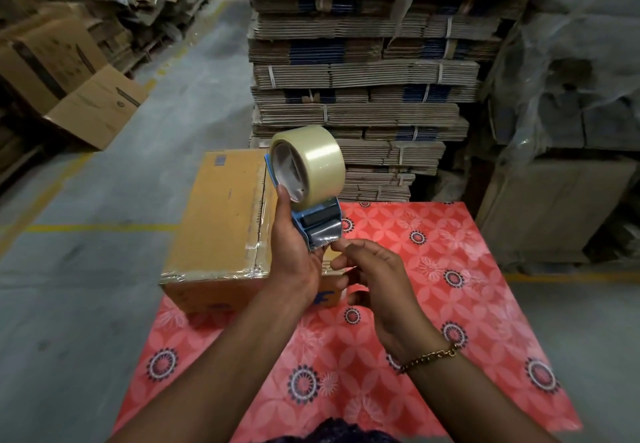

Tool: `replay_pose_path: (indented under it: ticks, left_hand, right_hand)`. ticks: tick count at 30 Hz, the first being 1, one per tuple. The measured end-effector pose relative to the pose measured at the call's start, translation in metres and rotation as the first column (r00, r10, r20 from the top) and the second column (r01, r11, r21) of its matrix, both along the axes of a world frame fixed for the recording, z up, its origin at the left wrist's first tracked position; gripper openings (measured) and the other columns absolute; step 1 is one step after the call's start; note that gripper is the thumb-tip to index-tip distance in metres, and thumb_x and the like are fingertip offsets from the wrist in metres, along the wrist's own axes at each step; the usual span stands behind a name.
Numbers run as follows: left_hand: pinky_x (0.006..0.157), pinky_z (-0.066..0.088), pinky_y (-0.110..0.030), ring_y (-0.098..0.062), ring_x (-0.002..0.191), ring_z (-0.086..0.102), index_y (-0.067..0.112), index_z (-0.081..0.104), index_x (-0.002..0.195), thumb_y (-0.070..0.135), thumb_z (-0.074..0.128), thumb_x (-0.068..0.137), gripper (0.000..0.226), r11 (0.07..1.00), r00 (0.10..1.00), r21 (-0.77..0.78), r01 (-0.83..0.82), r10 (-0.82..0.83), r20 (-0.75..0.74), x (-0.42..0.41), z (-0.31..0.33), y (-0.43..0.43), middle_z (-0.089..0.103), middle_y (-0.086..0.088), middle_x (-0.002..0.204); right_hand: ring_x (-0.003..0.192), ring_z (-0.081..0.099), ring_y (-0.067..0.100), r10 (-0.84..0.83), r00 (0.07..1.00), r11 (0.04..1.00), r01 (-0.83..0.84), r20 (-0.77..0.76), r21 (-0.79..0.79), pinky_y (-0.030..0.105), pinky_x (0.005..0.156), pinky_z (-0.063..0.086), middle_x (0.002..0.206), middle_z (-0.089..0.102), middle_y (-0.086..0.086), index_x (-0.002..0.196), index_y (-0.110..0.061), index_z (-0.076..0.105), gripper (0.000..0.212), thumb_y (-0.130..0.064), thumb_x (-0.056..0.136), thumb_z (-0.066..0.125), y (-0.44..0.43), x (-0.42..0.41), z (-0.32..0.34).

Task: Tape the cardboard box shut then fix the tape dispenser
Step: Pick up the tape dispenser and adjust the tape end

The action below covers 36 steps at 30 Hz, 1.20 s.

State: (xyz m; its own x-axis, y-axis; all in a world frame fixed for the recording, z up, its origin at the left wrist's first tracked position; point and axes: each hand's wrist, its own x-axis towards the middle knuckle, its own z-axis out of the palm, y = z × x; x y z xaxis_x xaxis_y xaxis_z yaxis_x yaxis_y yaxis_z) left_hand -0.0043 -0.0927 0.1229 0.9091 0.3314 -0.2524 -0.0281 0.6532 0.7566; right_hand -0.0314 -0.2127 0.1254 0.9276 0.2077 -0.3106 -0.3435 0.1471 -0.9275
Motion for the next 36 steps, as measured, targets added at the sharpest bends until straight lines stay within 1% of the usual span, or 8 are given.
replay_pose_path:
  ticks: [5, 12, 17, 20, 25, 30, 34, 36]
  left_hand:
    - [0.071, 0.052, -0.035, -0.033, 0.092, 0.066, 0.003, 0.063, 0.131, 0.06, 0.04, 0.098, 0.069, 0.999, 1.0, 0.023, -0.024, 0.024, -0.014, -0.002, 0.001, -0.006, 0.073, -0.014, 0.098]
    - [0.079, 0.053, -0.039, -0.036, 0.097, 0.064, 0.006, 0.064, 0.13, 0.054, 0.043, 0.099, 0.061, 0.997, 0.996, -0.006, -0.076, 0.075, -0.044, -0.004, 0.0, -0.011, 0.072, -0.017, 0.103]
    - [0.076, 0.054, -0.036, -0.029, 0.086, 0.07, 0.013, 0.071, 0.116, 0.058, 0.045, 0.097, 0.056, 0.999, 0.997, 0.016, -0.051, 0.052, -0.062, -0.007, -0.003, -0.013, 0.075, -0.013, 0.094]
    - [0.074, 0.054, -0.034, -0.025, 0.08, 0.071, 0.006, 0.069, 0.123, 0.067, 0.052, 0.085, 0.074, 0.999, 0.994, 0.026, -0.042, 0.045, -0.096, -0.01, -0.007, -0.015, 0.074, -0.016, 0.097]
    - [0.076, 0.052, -0.037, -0.03, 0.085, 0.07, 0.006, 0.069, 0.121, 0.062, 0.046, 0.095, 0.066, 0.998, 0.993, 0.015, -0.063, 0.064, -0.098, -0.009, -0.015, -0.012, 0.075, -0.014, 0.093]
    - [0.069, 0.054, -0.034, -0.028, 0.079, 0.069, 0.003, 0.067, 0.125, 0.064, 0.047, 0.092, 0.072, 0.999, 0.993, 0.013, -0.052, 0.053, -0.108, -0.01, -0.017, -0.01, 0.071, -0.021, 0.1]
    - [0.062, 0.051, -0.033, -0.027, 0.065, 0.066, 0.008, 0.074, 0.106, 0.069, 0.047, 0.091, 0.068, 0.997, 0.988, -0.017, -0.077, 0.074, -0.134, -0.007, -0.017, -0.007, 0.07, -0.018, 0.088]
    - [0.061, 0.051, -0.033, -0.028, 0.064, 0.065, 0.008, 0.073, 0.104, 0.068, 0.045, 0.093, 0.067, 0.997, 0.987, -0.038, -0.07, 0.064, -0.145, -0.004, -0.018, -0.003, 0.069, -0.019, 0.086]
  right_hand:
    - [0.05, 0.055, 0.012, -0.048, 0.999, 0.999, 0.048, -0.019, -0.022, 0.022, 0.042, 0.036, 0.067, 0.062, -0.001, 0.096, -0.001, 0.07, 0.025, -0.025, 0.092, 0.066, 0.004, -0.001, -0.002]
    - [0.047, 0.055, 0.011, 0.008, 0.989, 1.0, -0.004, -0.145, 0.027, 0.023, 0.044, 0.033, 0.063, 0.062, -0.005, 0.092, -0.012, 0.072, 0.026, -0.038, 0.087, 0.07, 0.005, 0.0, -0.001]
    - [0.046, 0.053, 0.012, -0.003, 0.984, 0.998, 0.015, -0.18, 0.068, 0.02, 0.039, 0.032, 0.061, 0.06, -0.005, 0.08, -0.015, 0.068, 0.02, -0.033, 0.086, 0.073, 0.006, 0.002, 0.001]
    - [0.046, 0.052, 0.011, -0.002, 0.983, 0.998, 0.015, -0.185, 0.067, 0.02, 0.039, 0.032, 0.059, 0.059, -0.006, 0.075, -0.017, 0.062, 0.019, -0.027, 0.086, 0.074, 0.006, 0.003, -0.001]
    - [0.046, 0.051, 0.01, -0.015, 0.982, 0.991, 0.039, -0.186, 0.126, 0.021, 0.04, 0.032, 0.059, 0.056, -0.006, 0.07, -0.019, 0.059, 0.02, -0.019, 0.086, 0.072, 0.005, 0.0, -0.004]
    - [0.045, 0.051, 0.011, -0.011, 0.988, 0.994, 0.028, -0.153, 0.106, 0.02, 0.04, 0.031, 0.057, 0.054, -0.005, 0.07, -0.02, 0.056, 0.022, -0.018, 0.087, 0.069, 0.007, -0.002, -0.005]
    - [0.046, 0.051, 0.014, 0.089, 0.982, 0.992, -0.073, -0.165, 0.1, 0.02, 0.04, 0.029, 0.059, 0.053, -0.001, 0.069, -0.018, 0.055, 0.024, -0.02, 0.092, 0.062, 0.009, -0.002, -0.005]
    - [0.046, 0.05, 0.014, 0.117, 0.981, 0.99, -0.103, -0.153, 0.097, 0.019, 0.039, 0.028, 0.06, 0.053, 0.0, 0.072, -0.019, 0.056, 0.021, -0.018, 0.093, 0.06, 0.009, 0.0, -0.004]
